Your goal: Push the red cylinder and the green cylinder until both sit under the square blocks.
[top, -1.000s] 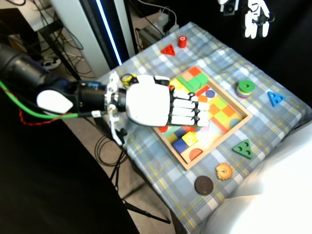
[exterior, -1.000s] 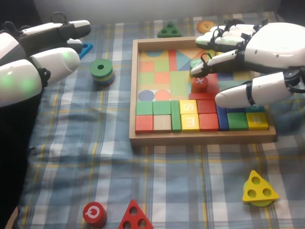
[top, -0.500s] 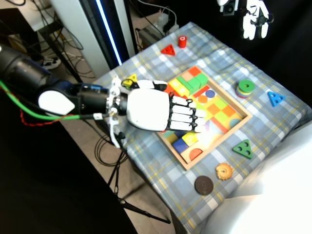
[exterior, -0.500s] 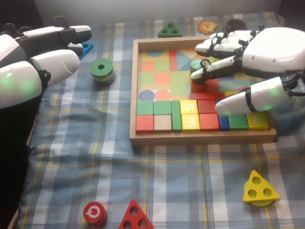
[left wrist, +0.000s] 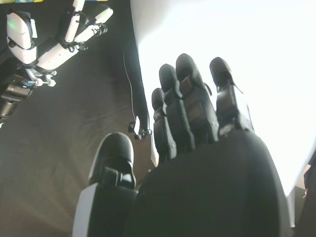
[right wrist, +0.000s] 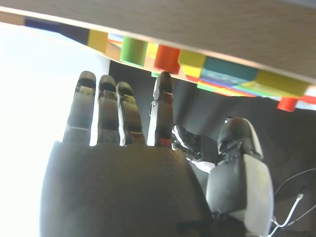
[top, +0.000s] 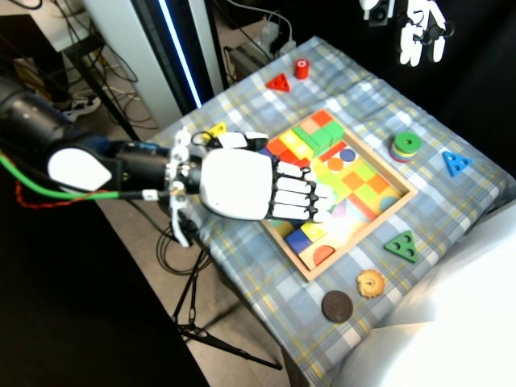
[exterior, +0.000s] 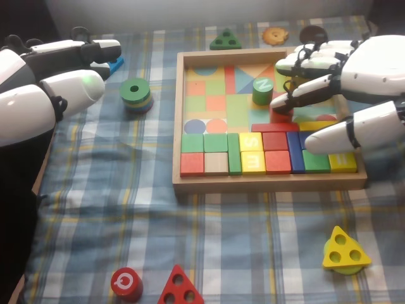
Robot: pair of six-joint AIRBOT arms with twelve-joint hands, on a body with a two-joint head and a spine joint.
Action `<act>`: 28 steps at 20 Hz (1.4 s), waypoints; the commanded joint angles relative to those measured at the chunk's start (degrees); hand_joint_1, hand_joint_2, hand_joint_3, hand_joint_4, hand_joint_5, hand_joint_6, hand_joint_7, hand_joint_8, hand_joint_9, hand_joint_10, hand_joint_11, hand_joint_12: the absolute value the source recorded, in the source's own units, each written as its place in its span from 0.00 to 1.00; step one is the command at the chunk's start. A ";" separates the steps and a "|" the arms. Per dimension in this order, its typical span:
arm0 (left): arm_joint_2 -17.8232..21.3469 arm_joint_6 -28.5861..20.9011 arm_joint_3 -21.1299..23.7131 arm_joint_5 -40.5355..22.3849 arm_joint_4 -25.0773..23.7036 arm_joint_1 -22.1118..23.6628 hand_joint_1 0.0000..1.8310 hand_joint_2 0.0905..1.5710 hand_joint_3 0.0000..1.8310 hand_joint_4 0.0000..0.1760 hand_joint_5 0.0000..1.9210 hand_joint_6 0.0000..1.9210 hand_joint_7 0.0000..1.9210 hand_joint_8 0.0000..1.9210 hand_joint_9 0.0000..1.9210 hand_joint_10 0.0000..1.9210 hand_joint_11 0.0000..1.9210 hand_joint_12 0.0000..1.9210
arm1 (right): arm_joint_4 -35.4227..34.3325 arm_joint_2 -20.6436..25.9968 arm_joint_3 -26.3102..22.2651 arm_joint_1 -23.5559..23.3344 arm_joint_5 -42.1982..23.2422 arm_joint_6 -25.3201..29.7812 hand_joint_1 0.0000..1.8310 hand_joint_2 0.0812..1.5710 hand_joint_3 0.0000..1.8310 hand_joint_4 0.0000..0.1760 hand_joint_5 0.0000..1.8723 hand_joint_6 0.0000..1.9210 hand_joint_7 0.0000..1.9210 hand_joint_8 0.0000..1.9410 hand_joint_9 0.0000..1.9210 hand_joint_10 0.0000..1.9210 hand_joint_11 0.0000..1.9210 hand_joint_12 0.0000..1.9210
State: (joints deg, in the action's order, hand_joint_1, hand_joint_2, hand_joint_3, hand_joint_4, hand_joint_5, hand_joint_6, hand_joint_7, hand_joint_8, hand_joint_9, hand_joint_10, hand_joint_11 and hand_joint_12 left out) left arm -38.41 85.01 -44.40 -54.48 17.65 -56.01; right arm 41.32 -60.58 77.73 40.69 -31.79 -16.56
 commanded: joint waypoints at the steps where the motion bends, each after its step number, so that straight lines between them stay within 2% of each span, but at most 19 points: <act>1: 0.05 -0.65 -0.19 -6.85 -0.31 0.35 0.00 0.89 0.00 0.59 0.22 0.00 0.29 0.00 0.26 0.00 0.00 0.22 | -1.54 0.42 -0.33 -0.20 -3.71 0.11 0.00 0.67 0.00 1.00 0.24 0.01 0.00 0.00 0.00 0.00 0.00 0.00; 7: 0.11 -1.31 -0.09 -7.11 -0.15 -0.29 0.00 0.89 0.00 0.55 0.22 0.00 0.28 0.00 0.25 0.00 0.00 0.19 | -1.57 3.61 -2.60 0.18 -3.85 0.11 0.00 0.67 0.00 1.00 0.25 0.00 0.00 0.00 0.00 0.00 0.00 0.00; 12: 0.13 -1.37 0.04 -7.19 -0.13 -0.50 0.00 0.89 0.00 0.59 0.22 0.00 0.28 0.00 0.24 0.00 0.00 0.18 | -3.49 6.97 -4.74 2.24 -5.33 0.10 0.00 0.69 0.01 1.00 0.24 0.00 0.00 0.00 0.00 0.00 0.00 0.00; 14: 0.14 -1.40 0.10 -7.24 -0.07 -0.69 0.00 0.89 0.00 0.61 0.22 0.00 0.28 0.00 0.24 0.00 0.00 0.18 | -4.18 7.98 -5.29 2.93 -5.82 0.10 0.00 0.69 0.01 0.89 0.24 0.00 0.00 0.00 0.00 0.00 0.00 0.00; 15: 0.17 -1.44 0.14 -7.26 -0.05 -0.77 0.00 0.89 0.00 0.62 0.22 0.00 0.29 0.00 0.25 0.00 0.01 0.18 | -4.65 8.48 -5.56 3.32 -6.07 0.09 0.00 0.69 0.00 0.98 0.24 0.00 0.00 0.00 0.00 0.00 0.00 0.00; 16: 0.19 -1.50 0.15 -7.26 -0.01 -0.85 0.00 0.89 0.00 0.61 0.22 0.00 0.29 0.00 0.25 0.00 0.00 0.20 | -5.28 9.12 -5.88 3.80 -6.40 0.08 0.00 0.69 0.00 1.00 0.24 0.00 0.00 0.00 0.00 0.00 0.00 0.00; 23: 0.19 -1.64 0.22 -7.33 0.27 -1.24 0.00 0.89 0.00 0.61 0.22 0.00 0.28 0.00 0.24 0.00 0.00 0.17 | -7.92 9.74 -6.41 4.61 -8.48 -1.09 0.00 0.68 0.00 1.00 0.23 0.00 0.00 0.00 0.00 0.00 0.00 0.00; 25: 0.17 -1.65 0.22 -7.33 0.33 -1.28 0.00 0.89 0.00 0.66 0.22 0.00 0.28 0.00 0.24 0.00 0.00 0.17 | -10.37 9.64 -6.35 4.61 -9.27 -3.48 0.00 0.68 0.00 1.00 0.23 0.00 0.00 0.00 0.00 0.00 0.00 0.00; 27: 0.15 -1.71 0.22 -7.26 0.34 -1.29 0.00 0.90 0.00 0.62 0.22 0.00 0.28 0.00 0.25 0.00 0.00 0.20 | -10.91 8.71 -5.32 4.60 -9.23 -4.55 0.00 0.68 0.00 0.77 0.23 0.00 0.00 0.00 0.00 0.00 0.00 0.00; 28: 0.15 -1.72 0.22 -7.19 0.34 -1.29 0.00 0.89 0.00 0.62 0.22 0.00 0.28 0.00 0.25 0.00 0.00 0.22 | -10.90 7.89 -4.68 4.60 -8.92 -4.55 0.00 0.68 0.00 0.74 0.24 0.00 0.00 0.00 0.00 0.00 0.00 0.00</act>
State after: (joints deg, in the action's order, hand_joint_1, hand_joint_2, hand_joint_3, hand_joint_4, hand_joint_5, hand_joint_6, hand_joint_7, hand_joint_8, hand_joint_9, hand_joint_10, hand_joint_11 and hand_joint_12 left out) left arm -38.41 83.85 -44.31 -54.85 18.41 -57.67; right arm 32.51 -52.80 73.36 45.67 -35.79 -21.10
